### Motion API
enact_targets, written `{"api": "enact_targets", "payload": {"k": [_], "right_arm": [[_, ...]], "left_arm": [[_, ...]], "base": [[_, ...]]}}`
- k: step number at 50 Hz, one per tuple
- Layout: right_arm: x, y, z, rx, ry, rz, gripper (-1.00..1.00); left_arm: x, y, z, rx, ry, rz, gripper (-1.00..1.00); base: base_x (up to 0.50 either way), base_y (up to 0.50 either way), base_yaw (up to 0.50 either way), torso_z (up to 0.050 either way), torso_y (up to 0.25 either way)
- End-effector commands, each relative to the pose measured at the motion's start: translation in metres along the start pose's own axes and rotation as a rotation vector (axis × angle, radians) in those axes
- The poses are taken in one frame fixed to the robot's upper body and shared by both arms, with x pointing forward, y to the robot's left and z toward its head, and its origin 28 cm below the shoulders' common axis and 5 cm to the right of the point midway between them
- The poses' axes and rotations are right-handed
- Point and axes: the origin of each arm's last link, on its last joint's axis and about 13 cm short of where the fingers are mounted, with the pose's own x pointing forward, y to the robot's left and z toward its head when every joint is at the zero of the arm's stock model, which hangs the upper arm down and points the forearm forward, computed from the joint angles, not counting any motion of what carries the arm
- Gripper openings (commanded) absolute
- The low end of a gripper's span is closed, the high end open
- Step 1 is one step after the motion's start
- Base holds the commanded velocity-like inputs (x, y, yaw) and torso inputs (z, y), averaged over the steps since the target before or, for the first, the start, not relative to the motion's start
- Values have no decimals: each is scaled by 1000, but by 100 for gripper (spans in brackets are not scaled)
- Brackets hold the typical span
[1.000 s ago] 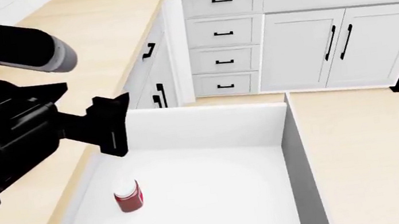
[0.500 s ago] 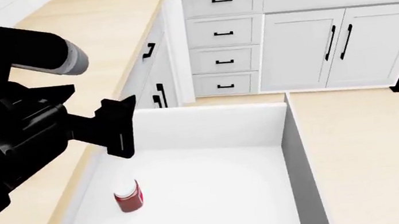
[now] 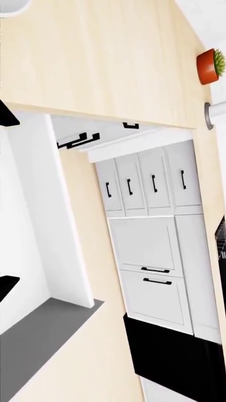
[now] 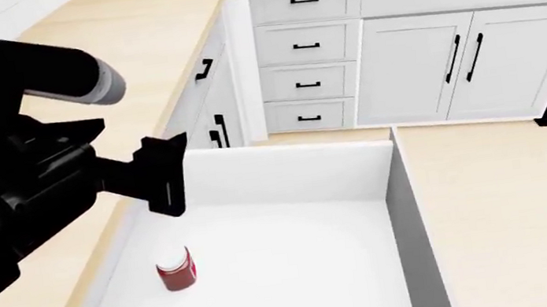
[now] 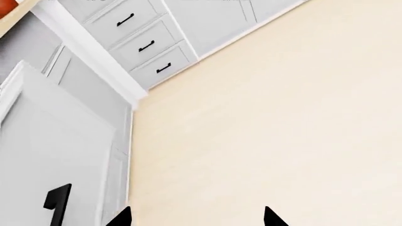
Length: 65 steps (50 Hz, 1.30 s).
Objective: Place the bar in the bowl and close the drawer.
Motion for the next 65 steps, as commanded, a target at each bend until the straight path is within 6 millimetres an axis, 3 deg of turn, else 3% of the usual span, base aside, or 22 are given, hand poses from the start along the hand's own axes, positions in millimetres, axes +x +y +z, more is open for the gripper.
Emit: {"api": "enact_targets", "payload": {"k": [1,15,30,44,65], "right_arm": [[9,-20,-28,31,88,93,100],[14,-34,-58,77,196,264,100],[41,-46,-77,109,275,345,100],[63,-38,-87,202,314,620,100],[92,-11,-95,211,365,725,100]], "left_arm": [[-3,1,-2,-2,5,-4,100],[-14,-1,-7,-3,3,-19,100],[-10,-3,-8,2,11,-27,100],[-9,-4,-9,5,14,-30,100],[-8,-5,-9,6,17,-30,100]], "base": [[0,0,0,0,0],[0,0,0,0,0],[0,0,0,0,0],[0,0,0,0,0],[0,0,0,0,0]]}}
